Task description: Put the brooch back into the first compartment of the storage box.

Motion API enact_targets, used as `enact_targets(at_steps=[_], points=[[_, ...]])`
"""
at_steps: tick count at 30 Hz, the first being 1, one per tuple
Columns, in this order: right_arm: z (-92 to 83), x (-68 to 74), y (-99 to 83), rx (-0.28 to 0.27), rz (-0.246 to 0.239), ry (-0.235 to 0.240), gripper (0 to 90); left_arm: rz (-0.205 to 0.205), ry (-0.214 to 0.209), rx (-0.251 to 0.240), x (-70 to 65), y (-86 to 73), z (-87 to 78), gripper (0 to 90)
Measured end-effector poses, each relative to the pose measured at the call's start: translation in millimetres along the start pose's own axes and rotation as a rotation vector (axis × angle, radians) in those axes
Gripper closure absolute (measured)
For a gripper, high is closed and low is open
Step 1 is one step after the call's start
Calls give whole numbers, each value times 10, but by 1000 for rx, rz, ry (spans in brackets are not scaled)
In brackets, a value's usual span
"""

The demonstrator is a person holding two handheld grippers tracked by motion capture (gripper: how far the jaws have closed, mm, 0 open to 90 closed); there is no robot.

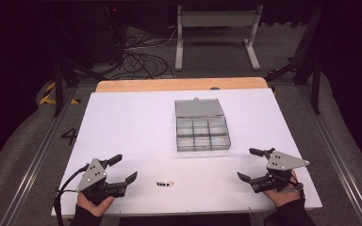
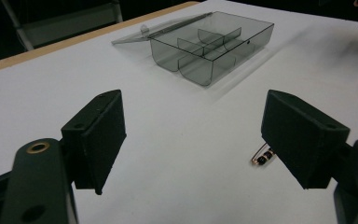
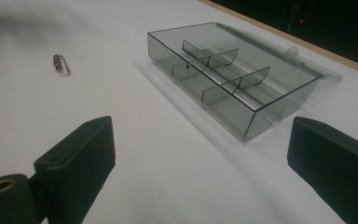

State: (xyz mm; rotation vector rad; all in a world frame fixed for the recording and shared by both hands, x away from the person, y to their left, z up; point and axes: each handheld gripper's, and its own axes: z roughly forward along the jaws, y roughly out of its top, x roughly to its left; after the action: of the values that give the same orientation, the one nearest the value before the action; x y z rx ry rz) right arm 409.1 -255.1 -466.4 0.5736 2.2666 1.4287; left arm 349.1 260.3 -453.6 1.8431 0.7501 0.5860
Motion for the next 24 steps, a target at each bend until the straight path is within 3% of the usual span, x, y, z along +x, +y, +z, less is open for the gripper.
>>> enact_targets(at_steps=[10, 14, 17, 22, 24], points=[[20, -3, -12, 11, 1, 11, 89, 16, 5, -12, 0, 16, -10, 228], [24, 2, -9, 10, 3, 14, 93, -22, -18, -13, 15, 24, -21, 224], [30, 6, -10, 14, 1, 16, 95, -23, -19, -13, 15, 36, -28, 225], [34, 7, -10, 14, -1, 23, 103, 12, -17, 1, 5, 94, -30, 230], [38, 3, -11, 13, -4, 25, 104, 6, -25, 3, 8, 107, -26, 231]])
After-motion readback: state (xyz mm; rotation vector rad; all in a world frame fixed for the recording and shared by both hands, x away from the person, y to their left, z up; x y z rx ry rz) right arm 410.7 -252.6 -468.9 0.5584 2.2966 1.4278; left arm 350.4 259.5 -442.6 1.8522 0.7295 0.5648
